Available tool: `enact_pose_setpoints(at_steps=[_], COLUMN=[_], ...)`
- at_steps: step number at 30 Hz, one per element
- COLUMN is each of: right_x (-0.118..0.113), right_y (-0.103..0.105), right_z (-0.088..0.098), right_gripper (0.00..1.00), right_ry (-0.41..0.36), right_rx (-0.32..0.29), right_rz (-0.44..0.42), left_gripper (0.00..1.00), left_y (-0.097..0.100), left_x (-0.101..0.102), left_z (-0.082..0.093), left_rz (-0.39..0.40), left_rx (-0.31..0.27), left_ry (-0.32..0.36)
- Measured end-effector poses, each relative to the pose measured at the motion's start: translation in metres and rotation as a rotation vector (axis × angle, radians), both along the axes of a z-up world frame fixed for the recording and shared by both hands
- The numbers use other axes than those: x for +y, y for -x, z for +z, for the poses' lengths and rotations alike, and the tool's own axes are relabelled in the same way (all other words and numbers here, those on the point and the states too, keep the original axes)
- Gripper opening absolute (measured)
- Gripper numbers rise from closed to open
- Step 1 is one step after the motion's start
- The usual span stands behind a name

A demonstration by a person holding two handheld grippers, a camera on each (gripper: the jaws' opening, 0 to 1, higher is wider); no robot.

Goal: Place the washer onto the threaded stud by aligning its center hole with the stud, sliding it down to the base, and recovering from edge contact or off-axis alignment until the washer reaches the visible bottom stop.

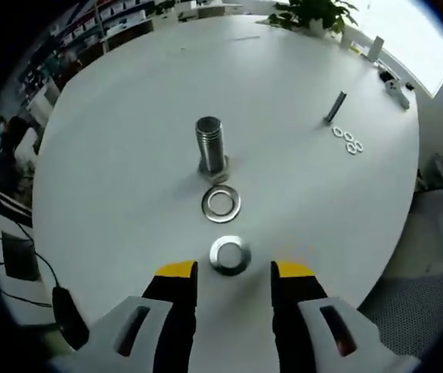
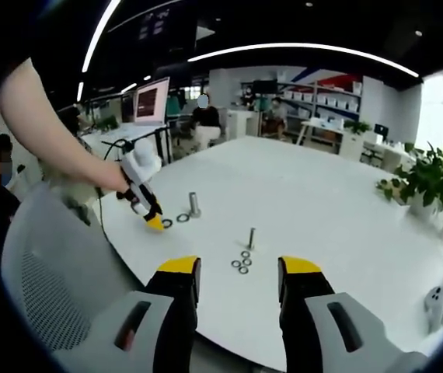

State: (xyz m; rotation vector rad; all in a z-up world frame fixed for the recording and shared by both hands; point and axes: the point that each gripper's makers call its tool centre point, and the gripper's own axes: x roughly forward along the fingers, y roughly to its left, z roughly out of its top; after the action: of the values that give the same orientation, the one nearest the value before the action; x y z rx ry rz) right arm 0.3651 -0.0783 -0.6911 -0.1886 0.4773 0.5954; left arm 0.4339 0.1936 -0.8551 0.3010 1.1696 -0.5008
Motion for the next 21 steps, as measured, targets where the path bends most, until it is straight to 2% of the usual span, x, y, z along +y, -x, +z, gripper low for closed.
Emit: enact_pose_setpoints(at_steps=[8,9,10,19,21], right_x=[-0.0018,-0.0019,-0.002,-0.0008,-0.0014], right_y=[-0.0007,-0.0007,-0.0007,-0.0009,-0.001], right_z=[0.0007,0.0007,0.0006,0.0007,0.0007], right_gripper=[0.42,0.42,0.42,0.41,0.41], right_ry=[-0.001,0.0,0.001,0.001,0.002], right_rx=[-0.004,-0.004,-0.004,-0.003,-0.004], right_rz=[-0.009,-0.009,-0.008,-0.004,-0.007], left_gripper=[0.33,0.31,0.31,0.31,0.31], left_y=[0.0016,0.0,0.002,0.0008,0.0007], left_x=[-0.0029,-0.001,-0.0018,-0.0027,-0.0043], left_z=[-0.0092,-0.0089,-0.0104,-0.0086,-0.0092], left_rz=[-0.046,-0.067,-0.061,-0.103,-0.144], left_rx=[0.034,0.019,0.034,0.055,0.075], left_ry=[-0.023,-0.046,-0.047,-0.074,-0.096])
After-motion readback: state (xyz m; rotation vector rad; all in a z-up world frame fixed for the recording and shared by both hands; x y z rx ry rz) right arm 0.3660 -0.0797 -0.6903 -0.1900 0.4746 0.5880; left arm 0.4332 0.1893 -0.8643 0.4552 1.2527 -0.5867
